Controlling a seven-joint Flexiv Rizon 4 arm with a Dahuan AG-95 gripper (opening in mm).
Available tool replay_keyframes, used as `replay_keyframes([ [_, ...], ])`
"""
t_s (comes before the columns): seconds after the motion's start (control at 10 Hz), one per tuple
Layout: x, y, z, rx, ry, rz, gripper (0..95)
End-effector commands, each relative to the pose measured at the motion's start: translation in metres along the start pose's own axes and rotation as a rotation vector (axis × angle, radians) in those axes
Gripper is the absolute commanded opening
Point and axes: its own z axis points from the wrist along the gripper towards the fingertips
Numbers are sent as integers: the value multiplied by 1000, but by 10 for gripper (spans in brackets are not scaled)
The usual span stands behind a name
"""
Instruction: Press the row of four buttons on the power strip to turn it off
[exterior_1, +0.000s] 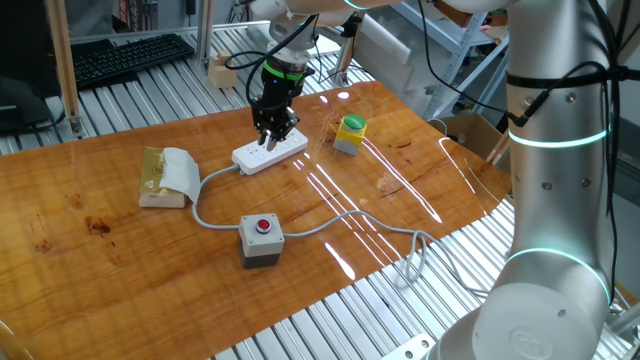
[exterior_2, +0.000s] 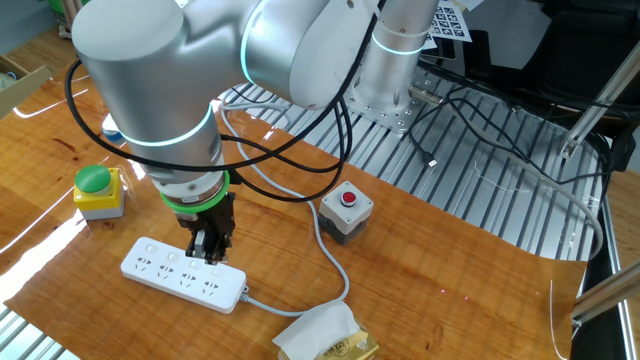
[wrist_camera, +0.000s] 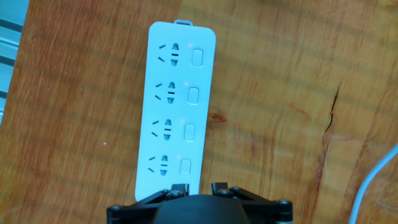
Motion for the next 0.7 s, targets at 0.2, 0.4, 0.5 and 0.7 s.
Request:
replay_keyframes([
  [0.2,0,0,0,0,0,-1,190],
  [0.4,0,0,0,0,0,-1,190],
  [0.5,-6,18,49,6,-34,51,380],
  [0.7,-4,3,21,-7,15,5,380],
])
